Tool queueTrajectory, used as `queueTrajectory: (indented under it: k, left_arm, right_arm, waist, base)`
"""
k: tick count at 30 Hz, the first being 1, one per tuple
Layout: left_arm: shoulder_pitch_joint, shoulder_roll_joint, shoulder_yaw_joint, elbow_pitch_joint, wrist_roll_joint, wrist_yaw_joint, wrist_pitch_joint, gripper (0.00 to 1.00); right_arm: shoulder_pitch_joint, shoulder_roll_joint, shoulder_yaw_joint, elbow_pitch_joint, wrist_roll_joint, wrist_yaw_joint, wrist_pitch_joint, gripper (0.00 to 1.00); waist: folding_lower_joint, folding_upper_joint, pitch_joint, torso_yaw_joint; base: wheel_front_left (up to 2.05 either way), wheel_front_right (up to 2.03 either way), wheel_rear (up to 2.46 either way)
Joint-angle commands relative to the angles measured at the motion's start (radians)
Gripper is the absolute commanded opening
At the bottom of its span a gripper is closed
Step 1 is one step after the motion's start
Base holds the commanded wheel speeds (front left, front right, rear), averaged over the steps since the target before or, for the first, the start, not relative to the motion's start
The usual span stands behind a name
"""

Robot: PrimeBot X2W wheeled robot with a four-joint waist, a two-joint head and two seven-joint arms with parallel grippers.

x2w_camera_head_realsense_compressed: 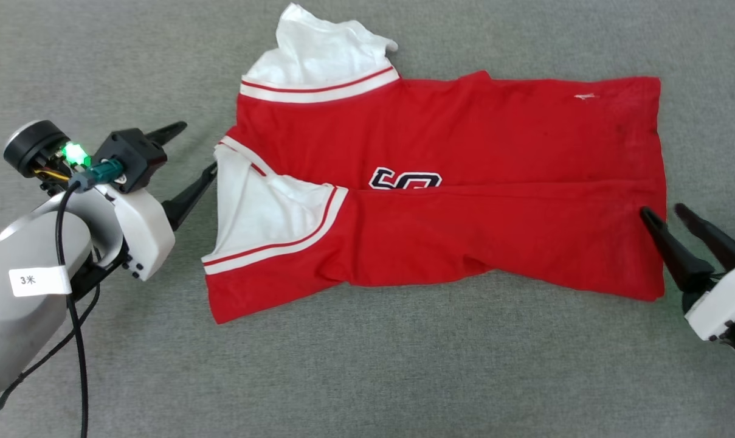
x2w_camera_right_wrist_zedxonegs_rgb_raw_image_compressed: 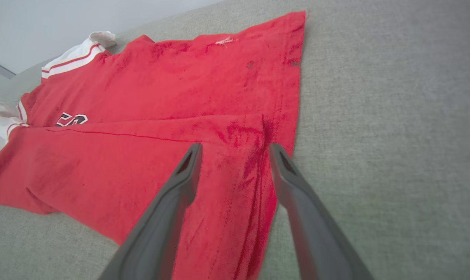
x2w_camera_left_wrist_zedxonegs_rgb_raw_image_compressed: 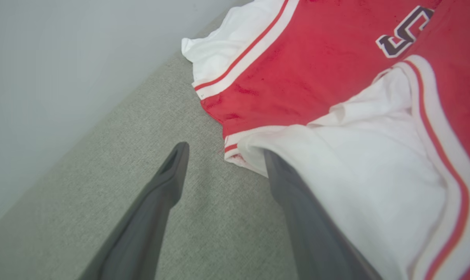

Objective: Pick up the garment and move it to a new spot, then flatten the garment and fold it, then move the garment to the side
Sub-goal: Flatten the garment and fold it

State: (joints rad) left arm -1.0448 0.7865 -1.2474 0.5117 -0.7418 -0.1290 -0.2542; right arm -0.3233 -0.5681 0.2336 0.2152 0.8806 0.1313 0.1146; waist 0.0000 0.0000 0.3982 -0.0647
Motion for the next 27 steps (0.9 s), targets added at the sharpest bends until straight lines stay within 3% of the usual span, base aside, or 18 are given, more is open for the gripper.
queueTrajectory:
  k: [1, 10, 27]
  left_arm:
    - [0.031, -0.011, 0.023, -0.007, -0.004, 0.013, -0.008, 1.00]
    - [0.269, -0.004, 0.209, -0.213, 0.056, 0.132, -0.012, 1.00]
    - [0.595, -0.052, 0.347, -0.396, 0.218, 0.253, -0.011, 1.00]
  right_arm:
    - [0.024, 0.001, -0.021, -0.007, -0.017, -0.001, -0.007, 1.00]
    - [0.187, 0.036, -0.141, -0.104, -0.100, -0.001, 0.027, 1.00]
    - [0.351, 0.115, -0.214, -0.200, -0.179, -0.001, 0.075, 1.00]
  waist:
    - [0.0000, 0.0000, -0.022, 0.018]
    - [0.0000, 0.0000, -0.107, 0.065]
    - [0.0000, 0.0000, -0.197, 0.091]
  base:
    - [0.00, 0.00, 0.00]
    - [0.00, 0.00, 0.00]
    - [0.00, 0.00, 0.00]
